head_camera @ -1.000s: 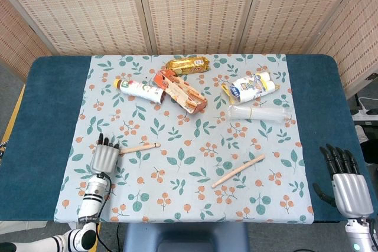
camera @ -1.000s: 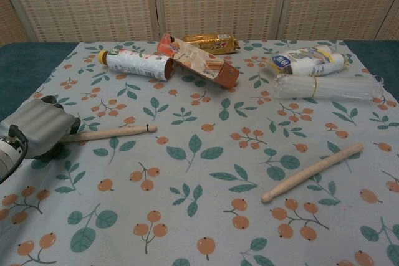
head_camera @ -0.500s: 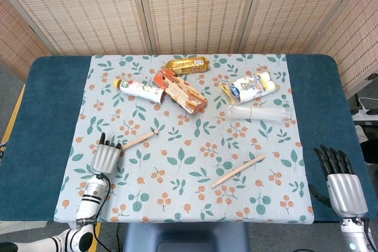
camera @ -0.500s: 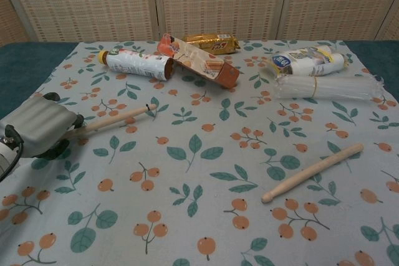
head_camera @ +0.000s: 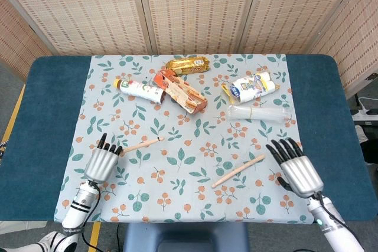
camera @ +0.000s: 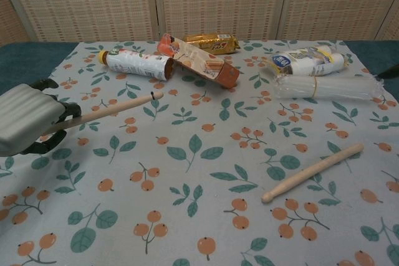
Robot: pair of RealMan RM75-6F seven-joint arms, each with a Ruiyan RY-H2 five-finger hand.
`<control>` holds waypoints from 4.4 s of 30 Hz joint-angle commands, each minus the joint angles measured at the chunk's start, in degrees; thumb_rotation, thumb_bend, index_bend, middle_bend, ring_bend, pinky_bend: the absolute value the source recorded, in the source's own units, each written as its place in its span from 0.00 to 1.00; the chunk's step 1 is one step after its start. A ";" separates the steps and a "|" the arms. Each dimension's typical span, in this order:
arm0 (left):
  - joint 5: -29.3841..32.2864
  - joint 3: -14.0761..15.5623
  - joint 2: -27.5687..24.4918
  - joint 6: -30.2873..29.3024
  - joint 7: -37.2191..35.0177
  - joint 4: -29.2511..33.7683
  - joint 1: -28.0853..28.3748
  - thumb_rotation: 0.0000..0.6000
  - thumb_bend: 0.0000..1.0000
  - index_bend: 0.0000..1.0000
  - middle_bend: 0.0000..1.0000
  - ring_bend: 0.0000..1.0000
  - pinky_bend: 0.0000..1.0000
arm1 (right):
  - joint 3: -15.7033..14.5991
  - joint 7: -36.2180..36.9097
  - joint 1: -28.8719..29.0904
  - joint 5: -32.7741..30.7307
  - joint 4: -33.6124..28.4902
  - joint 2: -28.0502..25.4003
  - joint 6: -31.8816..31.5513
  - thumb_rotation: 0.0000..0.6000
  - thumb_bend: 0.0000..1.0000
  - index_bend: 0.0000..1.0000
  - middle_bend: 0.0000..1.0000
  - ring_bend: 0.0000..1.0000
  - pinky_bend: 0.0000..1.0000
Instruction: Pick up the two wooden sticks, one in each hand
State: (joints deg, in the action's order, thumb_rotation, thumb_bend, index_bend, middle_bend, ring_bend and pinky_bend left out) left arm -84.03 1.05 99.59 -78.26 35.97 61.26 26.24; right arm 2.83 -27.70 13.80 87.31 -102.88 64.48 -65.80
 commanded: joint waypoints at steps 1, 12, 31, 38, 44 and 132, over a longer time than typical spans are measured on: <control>-0.17 -0.36 -0.27 -0.29 -0.50 -0.16 -0.41 1.00 0.64 0.78 0.83 0.50 0.19 | 1.42 -5.96 6.45 -3.53 2.58 2.36 8.18 1.00 0.22 0.08 0.08 0.00 0.00; -2.07 0.48 -1.06 0.02 -0.71 -1.97 -1.76 1.00 0.64 0.78 0.83 0.52 0.19 | -1.04 -0.53 10.97 0.17 15.43 11.30 11.34 1.00 0.22 0.19 0.19 0.00 0.00; -5.14 1.17 -0.57 1.25 -2.77 -4.79 -2.42 1.00 0.64 0.78 0.83 0.52 0.19 | -3.04 1.32 13.83 1.04 25.86 19.02 12.12 1.00 0.24 0.37 0.28 0.02 0.00; -5.58 0.70 -0.73 1.44 -4.36 -5.40 -2.43 1.00 0.64 0.78 0.83 0.53 0.19 | -3.04 -0.99 13.56 0.57 27.11 20.31 10.03 1.00 0.27 0.52 0.36 0.12 0.00; -5.66 0.58 -0.49 1.75 -5.09 -6.50 -2.73 1.00 0.64 0.78 0.83 0.53 0.19 | -3.24 -2.24 13.52 -0.37 28.13 21.25 9.80 1.00 0.27 0.58 0.41 0.18 0.00; 15.65 -10.25 -11.81 9.24 10.70 36.01 9.70 1.00 0.66 0.79 0.85 0.57 0.23 | 15.16 18.98 30.31 -27.70 19.22 31.60 12.40 1.00 0.46 0.93 0.76 0.36 0.00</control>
State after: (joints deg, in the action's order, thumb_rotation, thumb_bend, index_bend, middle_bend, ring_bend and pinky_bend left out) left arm -68.35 -9.22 87.75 -68.98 46.65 97.31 35.91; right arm 18.00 -8.72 44.11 59.60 -83.66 96.08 -53.41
